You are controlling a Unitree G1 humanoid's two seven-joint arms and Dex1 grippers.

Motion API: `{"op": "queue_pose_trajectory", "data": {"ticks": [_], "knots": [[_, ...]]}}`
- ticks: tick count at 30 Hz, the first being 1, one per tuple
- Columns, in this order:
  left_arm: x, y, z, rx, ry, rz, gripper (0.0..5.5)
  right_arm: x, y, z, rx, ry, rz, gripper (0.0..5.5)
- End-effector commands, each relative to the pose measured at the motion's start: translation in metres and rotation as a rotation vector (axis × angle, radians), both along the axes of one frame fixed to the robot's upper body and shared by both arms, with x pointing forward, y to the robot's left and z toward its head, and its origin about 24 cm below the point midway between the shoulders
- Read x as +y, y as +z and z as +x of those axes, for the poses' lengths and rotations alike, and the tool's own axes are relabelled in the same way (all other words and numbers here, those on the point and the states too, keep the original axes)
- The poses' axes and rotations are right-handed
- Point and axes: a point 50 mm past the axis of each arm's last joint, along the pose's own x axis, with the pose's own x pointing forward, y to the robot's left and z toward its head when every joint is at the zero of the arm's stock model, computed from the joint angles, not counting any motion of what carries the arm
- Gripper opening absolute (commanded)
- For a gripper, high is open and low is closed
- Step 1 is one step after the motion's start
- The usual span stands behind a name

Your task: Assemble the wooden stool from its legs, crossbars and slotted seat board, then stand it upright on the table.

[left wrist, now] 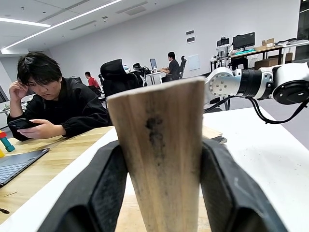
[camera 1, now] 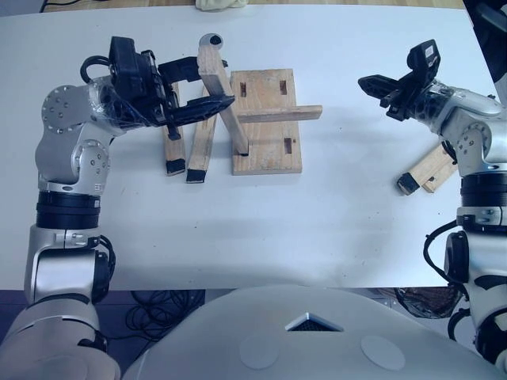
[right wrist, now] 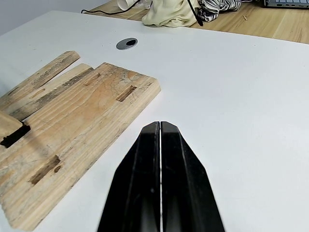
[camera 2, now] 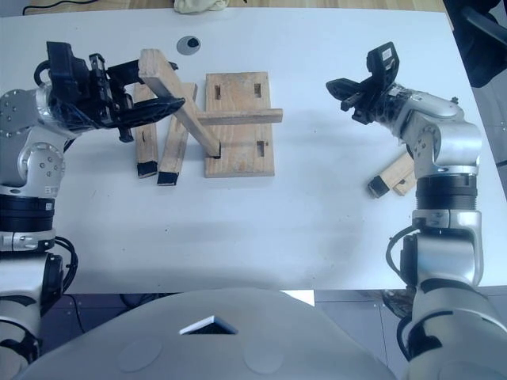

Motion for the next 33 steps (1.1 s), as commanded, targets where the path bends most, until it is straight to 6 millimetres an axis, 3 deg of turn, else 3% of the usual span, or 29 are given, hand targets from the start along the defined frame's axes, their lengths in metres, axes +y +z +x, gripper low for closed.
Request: {"op": "queue_pose_trajectory", "data": {"ticks": [1,6,14,30,31,33], "knots": [[0.031,-0.131,-0.047,0.594,0.119,0.506,2.04,0.006,0.001,0.006,-0.026,-0.015,0.009,0.0],[0.035,-0.14,-0.046,0.619,0.153,0.553,2.04,0.007,0.0,0.006,-0.021,-0.008,0.009,0.0],[0.033,-0.113,-0.059,0.553,0.059,0.465,2.04,0.007,-0.004,0.003,-0.009,-0.013,0.006,0.0],[0.038,-0.133,-0.03,0.562,0.22,0.605,2.03,0.01,-0.002,0.006,-0.021,-0.021,0.018,0.0],[0.037,-0.131,-0.029,0.546,0.217,0.59,2.4,0.011,-0.003,0.006,-0.02,-0.021,0.018,0.0],[0.034,-0.124,-0.026,0.523,0.205,0.54,2.6,0.011,-0.003,0.006,-0.019,-0.021,0.019,0.0]]}}
